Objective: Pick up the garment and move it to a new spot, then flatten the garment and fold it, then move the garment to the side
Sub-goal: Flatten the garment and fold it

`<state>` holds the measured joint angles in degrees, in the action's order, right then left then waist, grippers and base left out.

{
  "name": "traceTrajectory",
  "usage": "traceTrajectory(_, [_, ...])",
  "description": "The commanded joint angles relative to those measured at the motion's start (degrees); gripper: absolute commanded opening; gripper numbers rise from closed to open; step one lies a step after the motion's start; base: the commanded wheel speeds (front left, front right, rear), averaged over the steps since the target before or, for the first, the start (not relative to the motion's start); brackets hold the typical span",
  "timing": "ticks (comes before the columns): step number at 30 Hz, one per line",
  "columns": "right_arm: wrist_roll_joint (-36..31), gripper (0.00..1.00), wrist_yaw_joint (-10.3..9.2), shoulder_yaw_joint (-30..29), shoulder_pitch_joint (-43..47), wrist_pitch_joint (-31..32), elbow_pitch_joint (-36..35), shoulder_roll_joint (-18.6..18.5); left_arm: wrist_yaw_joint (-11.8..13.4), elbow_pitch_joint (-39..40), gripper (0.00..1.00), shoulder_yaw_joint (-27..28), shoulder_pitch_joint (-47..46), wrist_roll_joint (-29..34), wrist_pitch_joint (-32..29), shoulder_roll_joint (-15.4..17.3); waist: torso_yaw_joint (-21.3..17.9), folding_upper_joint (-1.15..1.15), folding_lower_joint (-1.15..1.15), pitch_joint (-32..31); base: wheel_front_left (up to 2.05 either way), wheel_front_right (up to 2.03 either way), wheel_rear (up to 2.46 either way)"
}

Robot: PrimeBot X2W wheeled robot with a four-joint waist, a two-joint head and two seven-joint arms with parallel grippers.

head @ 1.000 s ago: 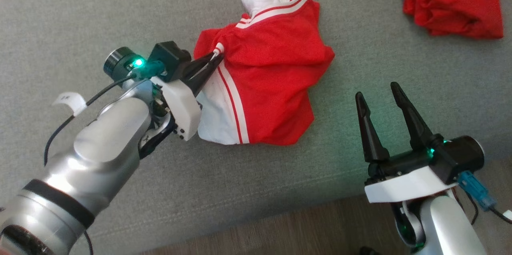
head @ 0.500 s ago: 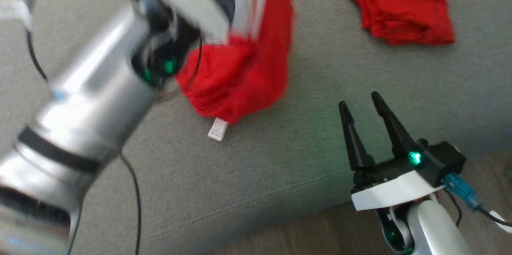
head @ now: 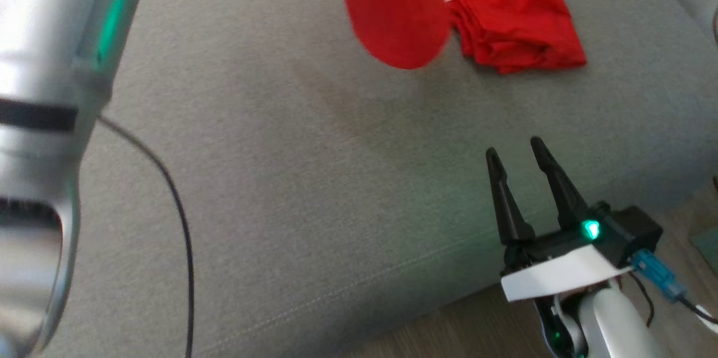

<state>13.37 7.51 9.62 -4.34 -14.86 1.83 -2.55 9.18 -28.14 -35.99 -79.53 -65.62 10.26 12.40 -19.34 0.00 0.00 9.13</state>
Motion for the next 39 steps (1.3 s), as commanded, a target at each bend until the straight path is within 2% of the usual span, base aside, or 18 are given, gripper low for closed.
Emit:
traceTrajectory(1, [0.2, 1.00, -0.02, 0.9, 0.0, -0.1, -1.9, -0.3, 0.3, 0.1, 0.00, 1.7, 1.7, 0.2, 0.2, 3.3, 0.8, 0.00, 0.00, -0.3, 0.00, 0.00, 0.00])
traceTrajectory(7, [0.0, 1.00, -0.02, 0.5, 1.2, -0.1, -2.0, -0.3, 1.7, -1.4, 0.00, 2.4, 18.8, -1.7, 1.3, 10.0, 3.7, 0.00, 0.00, -0.7, 0.00, 0.00, 0.00])
traceTrajectory(11, [-0.9, 1.00, -0.02, 0.4, 1.7, -0.1, -1.7, -0.3, 2.0, -1.0, 0.00, 5.1, 29.2, -1.6, 3.7, 15.1, 6.2, 0.00, 0.00, -0.2, 0.00, 0.00, 0.00])
traceTrajectory(15, [-1.9, 1.00, -0.02, 0.2, 1.7, -0.1, -1.4, -0.3, 2.3, 0.4, 0.00, 9.0, 37.2, -0.5, 4.6, 18.2, 8.3, 0.00, 0.00, 0.5, 0.00, 0.00, 0.00])
traceTrajectory(20, [-3.0, 1.00, -0.02, 0.0, 1.9, -0.1, -0.5, -0.3, 2.9, 4.7, 0.00, 14.7, 47.0, 1.9, 4.7, 18.8, 10.8, 0.00, 0.00, 0.9, 0.00, 0.00, 0.00])
traceTrajectory(27, [-1.5, 1.00, -0.02, 0.6, 1.4, -0.1, 3.6, -0.3, 2.8, 11.9, 0.00, 18.5, 58.9, 10.3, 4.7, 16.1, 13.8, 0.00, 0.00, 0.7, 0.00, 0.00, 0.00])
traceTrajectory(28, [-1.4, 1.00, -0.02, 0.8, 1.0, -0.1, 4.5, -0.3, 2.8, 12.9, 0.12, 18.9, 60.4, 11.7, 4.7, 15.3, 14.3, 0.00, 0.00, 0.7, 0.00, 0.00, 0.00])
traceTrajectory(29, [-1.5, 1.00, -0.02, 1.2, 0.5, -0.1, 5.5, -0.3, 2.9, 13.8, 0.41, 19.2, 61.8, 13.2, 4.7, 14.5, 14.7, 0.00, 0.00, 0.7, 0.00, 0.00, 0.00])
traceTrajectory(30, [-1.7, 1.00, -0.02, 1.6, -0.1, -0.1, 6.4, -0.3, 3.2, 14.7, 1.00, 19.9, 62.8, 15.0, 4.7, 13.7, 15.1, 0.00, 0.00, 0.7, 0.00, 0.00, 0.00])
traceTrajectory(33, [-1.7, 1.00, -0.02, 2.1, -1.9, -0.1, 9.2, -0.3, 3.4, 17.8, 1.00, 22.5, 65.6, 20.3, 4.7, 10.6, 16.4, 0.00, 0.00, 0.8, 0.00, 0.00, 0.00])
traceTrajectory(34, [-1.6, 1.00, -0.02, 2.1, -3.1, -0.1, 10.8, -0.3, 3.6, 20.1, 1.00, 24.1, 67.5, 25.4, 4.7, 8.9, 17.1, 0.00, 0.00, 0.9, 0.00, 0.00, 0.00])
traceTrajectory(39, [-0.2, 1.00, -0.02, 0.3, -6.6, -0.1, 16.2, -0.3, 4.9, 26.9, 1.00, 26.0, 72.9, 39.3, 4.7, 3.8, 19.1, 0.00, 0.00, 0.7, 0.00, 0.00, 0.00])
